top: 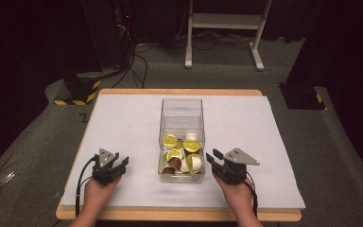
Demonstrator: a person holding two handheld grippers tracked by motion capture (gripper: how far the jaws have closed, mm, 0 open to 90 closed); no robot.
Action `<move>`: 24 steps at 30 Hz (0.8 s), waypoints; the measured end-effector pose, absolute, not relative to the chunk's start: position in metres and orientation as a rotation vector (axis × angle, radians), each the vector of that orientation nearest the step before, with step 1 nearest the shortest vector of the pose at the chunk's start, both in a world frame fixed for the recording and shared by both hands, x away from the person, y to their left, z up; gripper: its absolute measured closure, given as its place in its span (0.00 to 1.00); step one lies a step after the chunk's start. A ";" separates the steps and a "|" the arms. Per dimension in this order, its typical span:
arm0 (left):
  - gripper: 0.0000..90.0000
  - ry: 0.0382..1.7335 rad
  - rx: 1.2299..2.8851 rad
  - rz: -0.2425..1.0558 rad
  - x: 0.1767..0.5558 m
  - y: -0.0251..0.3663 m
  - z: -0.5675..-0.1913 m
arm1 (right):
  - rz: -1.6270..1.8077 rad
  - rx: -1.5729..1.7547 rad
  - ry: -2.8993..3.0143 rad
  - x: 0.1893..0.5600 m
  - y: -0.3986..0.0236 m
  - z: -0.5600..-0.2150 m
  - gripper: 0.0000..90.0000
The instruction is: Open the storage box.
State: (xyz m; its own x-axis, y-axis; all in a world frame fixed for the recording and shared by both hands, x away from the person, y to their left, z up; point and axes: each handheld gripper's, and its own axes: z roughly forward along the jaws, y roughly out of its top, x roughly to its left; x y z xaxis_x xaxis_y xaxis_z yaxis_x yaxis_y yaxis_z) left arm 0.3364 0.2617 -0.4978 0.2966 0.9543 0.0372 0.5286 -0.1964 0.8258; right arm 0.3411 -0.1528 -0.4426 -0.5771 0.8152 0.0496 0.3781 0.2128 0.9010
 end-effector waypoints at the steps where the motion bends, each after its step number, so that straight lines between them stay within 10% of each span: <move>1: 0.59 1.329 1.842 0.746 0.336 0.262 -0.498 | 1.331 1.104 2.054 0.341 -0.153 -0.443 0.73; 24: 0.40 1.453 1.898 0.683 0.346 0.265 -0.508 | 1.377 1.030 2.073 0.340 -0.143 -0.410 0.71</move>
State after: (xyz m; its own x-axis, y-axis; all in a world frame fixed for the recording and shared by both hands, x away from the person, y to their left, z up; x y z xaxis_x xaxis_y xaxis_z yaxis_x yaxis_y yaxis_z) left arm 0.3462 0.2654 -0.5078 0.2524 0.9674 0.0194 0.6323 -0.1801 0.7535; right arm 0.3401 -0.1426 -0.4103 -0.6231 0.7812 0.0383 0.3382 0.2249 0.9138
